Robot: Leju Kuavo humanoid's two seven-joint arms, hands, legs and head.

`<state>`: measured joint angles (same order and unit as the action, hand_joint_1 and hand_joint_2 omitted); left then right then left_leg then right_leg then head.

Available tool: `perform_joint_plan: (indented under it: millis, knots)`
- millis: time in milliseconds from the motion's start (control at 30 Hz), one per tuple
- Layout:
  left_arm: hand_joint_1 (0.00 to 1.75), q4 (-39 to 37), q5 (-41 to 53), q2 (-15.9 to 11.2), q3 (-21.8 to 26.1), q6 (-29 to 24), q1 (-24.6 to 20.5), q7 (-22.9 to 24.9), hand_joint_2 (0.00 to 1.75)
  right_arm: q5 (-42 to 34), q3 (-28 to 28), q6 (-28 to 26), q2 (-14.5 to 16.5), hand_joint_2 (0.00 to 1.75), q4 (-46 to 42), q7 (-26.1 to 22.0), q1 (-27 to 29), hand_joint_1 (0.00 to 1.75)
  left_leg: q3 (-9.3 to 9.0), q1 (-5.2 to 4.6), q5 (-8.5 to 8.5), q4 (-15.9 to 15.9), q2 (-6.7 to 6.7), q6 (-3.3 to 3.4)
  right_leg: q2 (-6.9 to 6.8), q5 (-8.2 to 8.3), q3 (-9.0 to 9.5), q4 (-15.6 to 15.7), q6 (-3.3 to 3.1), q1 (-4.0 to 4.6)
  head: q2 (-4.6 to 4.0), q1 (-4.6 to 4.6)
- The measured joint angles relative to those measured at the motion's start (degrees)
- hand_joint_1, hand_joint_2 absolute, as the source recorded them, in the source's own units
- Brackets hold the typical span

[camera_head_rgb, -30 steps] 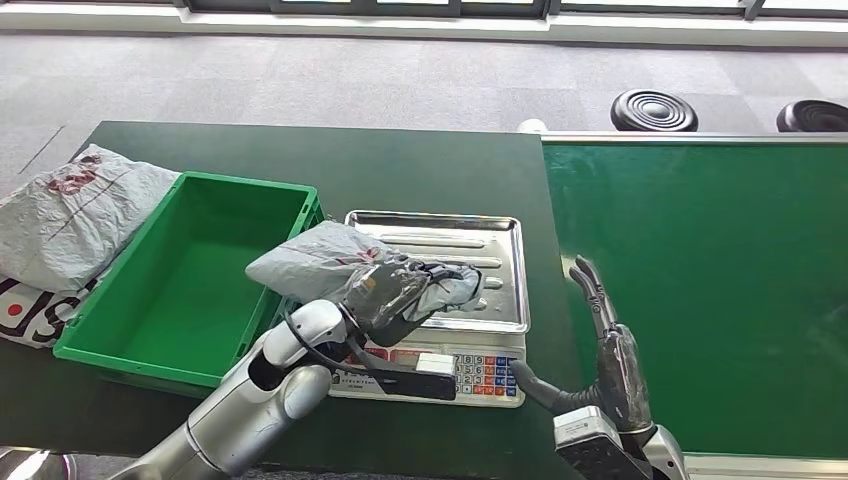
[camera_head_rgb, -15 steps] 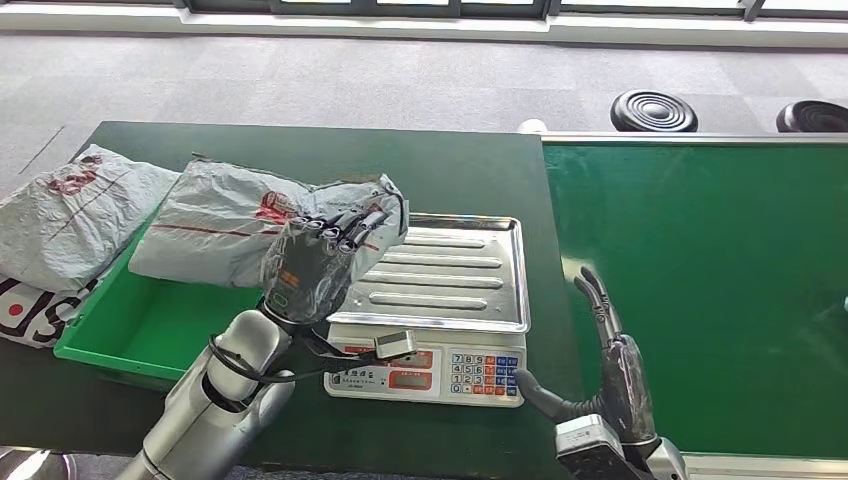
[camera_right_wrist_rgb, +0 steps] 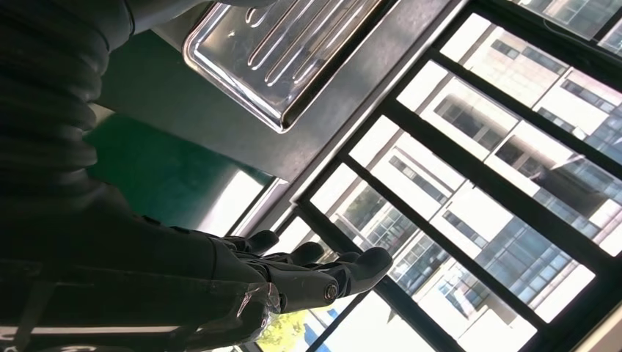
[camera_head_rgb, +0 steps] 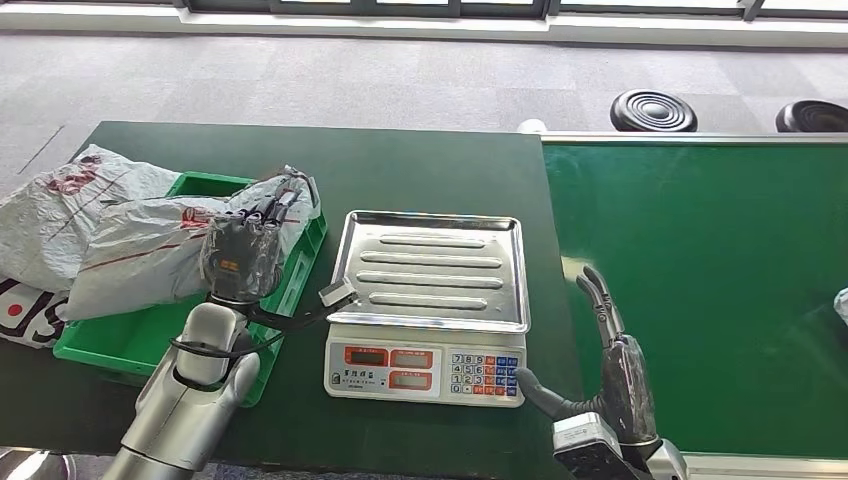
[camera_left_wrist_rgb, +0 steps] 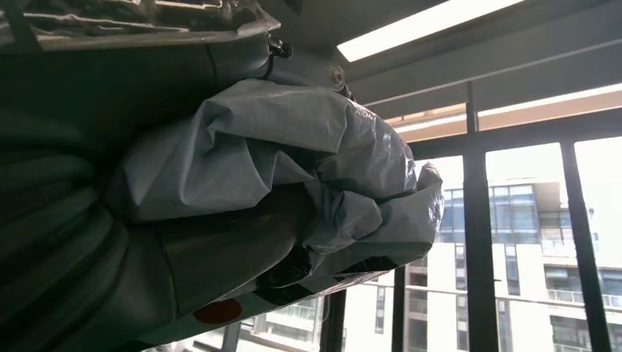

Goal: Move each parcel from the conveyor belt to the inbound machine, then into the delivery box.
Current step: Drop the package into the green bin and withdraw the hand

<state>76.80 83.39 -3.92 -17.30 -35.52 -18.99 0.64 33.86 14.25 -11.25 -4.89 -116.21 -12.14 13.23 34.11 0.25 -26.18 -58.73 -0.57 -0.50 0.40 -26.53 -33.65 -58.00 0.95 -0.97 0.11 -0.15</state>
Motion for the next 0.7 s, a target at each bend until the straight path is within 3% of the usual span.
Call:
perform_joint_plan:
  millis: [67,200,333,433,700]
  knots:
    - [1.75,-1.6,-0.8,0.2,1.4,0.6,0.2,0.3,1.75,0.0,0.0,0.2,0.0,1.75,0.0,-0.1,-0.2,0.00,0.01,0.00,0.00,0.0,0.01,0.00,0.00,0.00,-0.01,0.0,0.00,0.00,0.00,0.00]
    - [0.00,-3.2,-3.7,1.0,3.9,3.0,1.1,-0.1,1.75,-0.2,0.0,0.5,0.0,1.75,0.0,-0.2,-1.0,0.00,0.01,0.00,0.00,0.0,0.00,0.00,0.01,0.00,-0.02,0.0,0.00,0.00,0.00,0.00]
    - [0.00,-3.5,-6.2,2.0,6.0,3.7,1.8,0.4,0.00,-0.3,-0.2,0.2,0.0,1.75,0.0,-0.2,-1.5,0.00,0.02,0.00,0.00,0.0,-0.01,0.00,0.00,0.00,-0.02,0.0,0.00,0.00,0.00,0.00]
    - [0.00,-3.0,-9.7,3.0,7.3,3.2,2.2,0.1,0.00,-0.4,-0.5,-0.7,0.0,1.75,0.0,-0.2,-1.5,0.00,0.01,0.00,0.00,0.0,0.00,0.00,-0.01,0.00,-0.02,0.0,0.00,0.00,0.00,0.00]
    - [0.00,5.0,-32.1,6.1,10.0,3.0,6.1,-5.3,0.00,-0.3,-1.3,-2.9,-0.1,1.75,0.0,-0.1,-1.0,0.00,0.03,-0.01,-0.03,0.0,-0.01,0.01,0.00,-0.01,-0.04,0.0,0.00,0.00,0.00,0.00]
